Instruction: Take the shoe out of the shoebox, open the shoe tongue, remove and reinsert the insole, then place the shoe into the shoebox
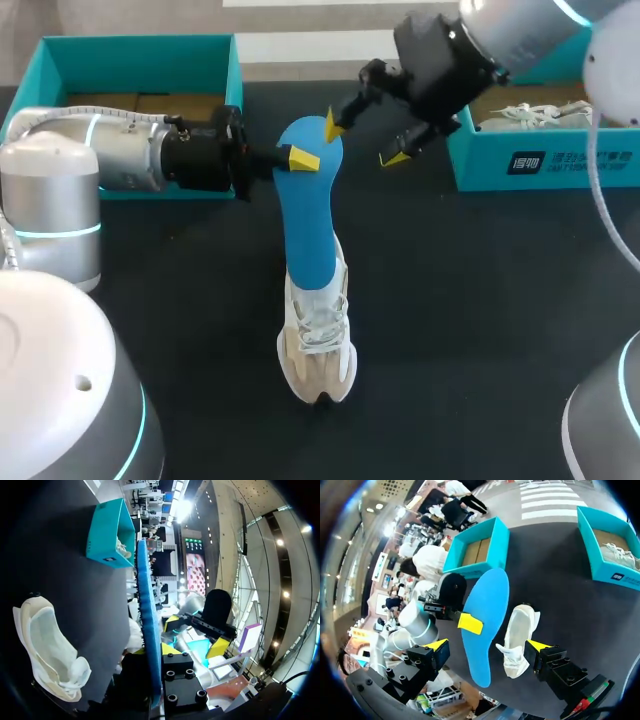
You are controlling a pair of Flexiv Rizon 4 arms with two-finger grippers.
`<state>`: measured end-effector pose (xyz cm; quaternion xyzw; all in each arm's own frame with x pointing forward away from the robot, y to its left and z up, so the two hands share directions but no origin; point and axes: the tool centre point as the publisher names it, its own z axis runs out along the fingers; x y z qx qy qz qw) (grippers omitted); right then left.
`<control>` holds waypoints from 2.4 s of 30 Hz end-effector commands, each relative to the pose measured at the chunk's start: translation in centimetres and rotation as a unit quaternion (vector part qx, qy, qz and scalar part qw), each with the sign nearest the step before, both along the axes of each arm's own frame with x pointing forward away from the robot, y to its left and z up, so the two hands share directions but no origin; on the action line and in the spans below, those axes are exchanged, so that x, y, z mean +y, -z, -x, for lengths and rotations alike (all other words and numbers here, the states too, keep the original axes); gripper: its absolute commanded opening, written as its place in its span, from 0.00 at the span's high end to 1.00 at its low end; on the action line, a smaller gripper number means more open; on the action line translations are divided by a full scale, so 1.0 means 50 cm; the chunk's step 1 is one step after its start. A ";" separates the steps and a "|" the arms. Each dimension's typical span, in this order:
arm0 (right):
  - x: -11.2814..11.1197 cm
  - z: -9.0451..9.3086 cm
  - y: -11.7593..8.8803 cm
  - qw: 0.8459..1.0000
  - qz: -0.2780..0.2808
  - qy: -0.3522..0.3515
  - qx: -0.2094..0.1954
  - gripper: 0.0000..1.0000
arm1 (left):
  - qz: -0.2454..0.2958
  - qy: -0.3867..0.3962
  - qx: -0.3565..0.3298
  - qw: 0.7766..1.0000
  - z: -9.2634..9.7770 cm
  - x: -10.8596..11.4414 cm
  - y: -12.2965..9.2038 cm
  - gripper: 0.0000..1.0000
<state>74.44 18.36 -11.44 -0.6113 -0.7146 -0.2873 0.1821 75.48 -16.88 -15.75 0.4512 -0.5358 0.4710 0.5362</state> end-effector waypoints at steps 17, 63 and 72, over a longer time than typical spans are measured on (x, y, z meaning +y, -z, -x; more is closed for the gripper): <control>-0.041 0.022 0.056 0.960 -0.280 -0.023 -0.008 0.00 | -0.001 0.001 0.000 1.000 0.000 0.000 0.000 1.00; -0.061 0.020 0.104 0.947 -0.321 -0.011 0.031 0.00 | 0.012 0.031 -0.234 0.972 -0.018 0.015 -0.015 1.00; -0.061 0.020 0.104 0.947 -0.321 -0.011 0.031 0.00 | 0.002 -0.011 -0.441 0.897 -0.046 0.035 -0.058 1.00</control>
